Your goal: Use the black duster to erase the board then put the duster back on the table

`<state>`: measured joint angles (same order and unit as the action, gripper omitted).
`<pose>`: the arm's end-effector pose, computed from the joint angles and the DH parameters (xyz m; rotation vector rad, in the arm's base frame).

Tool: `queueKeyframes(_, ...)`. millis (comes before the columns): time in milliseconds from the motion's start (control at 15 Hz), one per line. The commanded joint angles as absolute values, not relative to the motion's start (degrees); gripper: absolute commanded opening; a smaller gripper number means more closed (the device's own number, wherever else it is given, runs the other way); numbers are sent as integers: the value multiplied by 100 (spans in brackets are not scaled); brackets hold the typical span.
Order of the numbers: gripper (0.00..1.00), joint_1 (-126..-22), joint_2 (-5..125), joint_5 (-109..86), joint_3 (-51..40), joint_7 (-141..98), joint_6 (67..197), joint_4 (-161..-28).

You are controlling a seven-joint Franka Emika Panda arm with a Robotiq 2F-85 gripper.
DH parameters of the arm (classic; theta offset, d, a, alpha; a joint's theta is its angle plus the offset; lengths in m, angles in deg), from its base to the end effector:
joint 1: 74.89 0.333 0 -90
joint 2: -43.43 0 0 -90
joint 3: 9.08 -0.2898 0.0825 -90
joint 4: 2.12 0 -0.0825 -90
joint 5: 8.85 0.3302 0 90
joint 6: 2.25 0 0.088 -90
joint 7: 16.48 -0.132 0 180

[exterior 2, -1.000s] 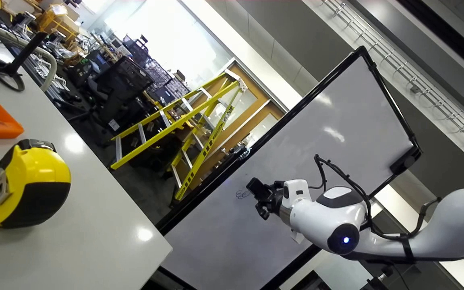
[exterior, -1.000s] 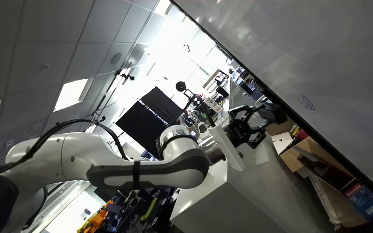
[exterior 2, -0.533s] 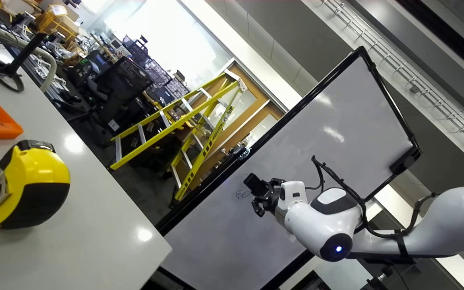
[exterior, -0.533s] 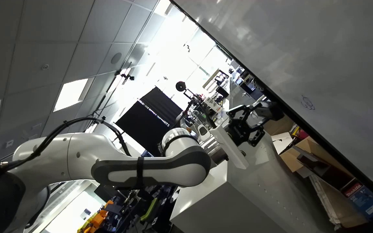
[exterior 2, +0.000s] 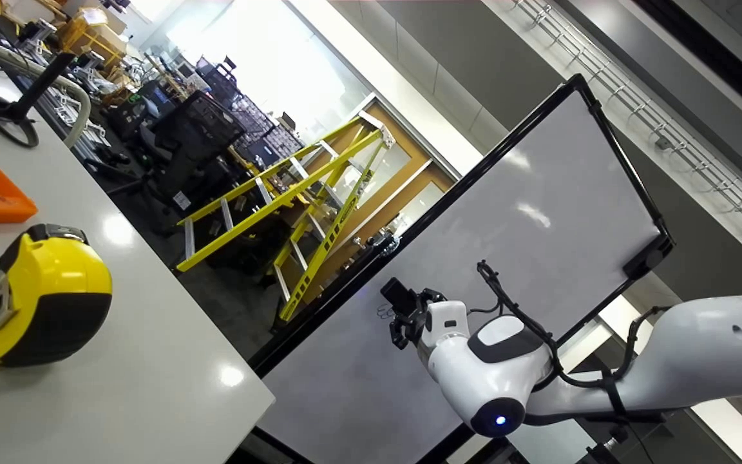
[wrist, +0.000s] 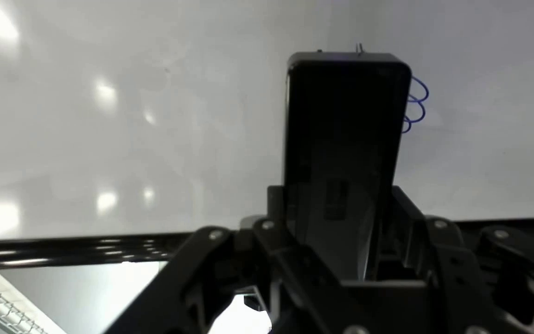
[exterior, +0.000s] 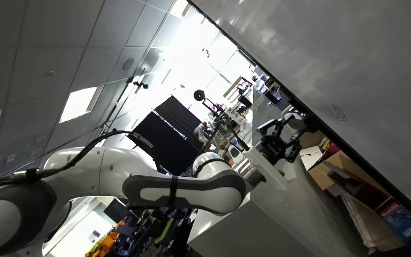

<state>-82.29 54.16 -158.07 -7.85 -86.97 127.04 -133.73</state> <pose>0.5168 -0.1024 0.2958 1.4936 0.8509 0.7410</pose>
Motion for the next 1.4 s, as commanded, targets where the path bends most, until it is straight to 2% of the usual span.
queueKeyframes(0,29,-8314,5560,-15793,-700,-8761,12563,-13275)
queueKeyframes(533,29,-8535,5630,-15791,-606,-8727,13130,-13010)
queueKeyframes(1333,29,-8426,5901,-15792,-720,-8535,13061,-12359)
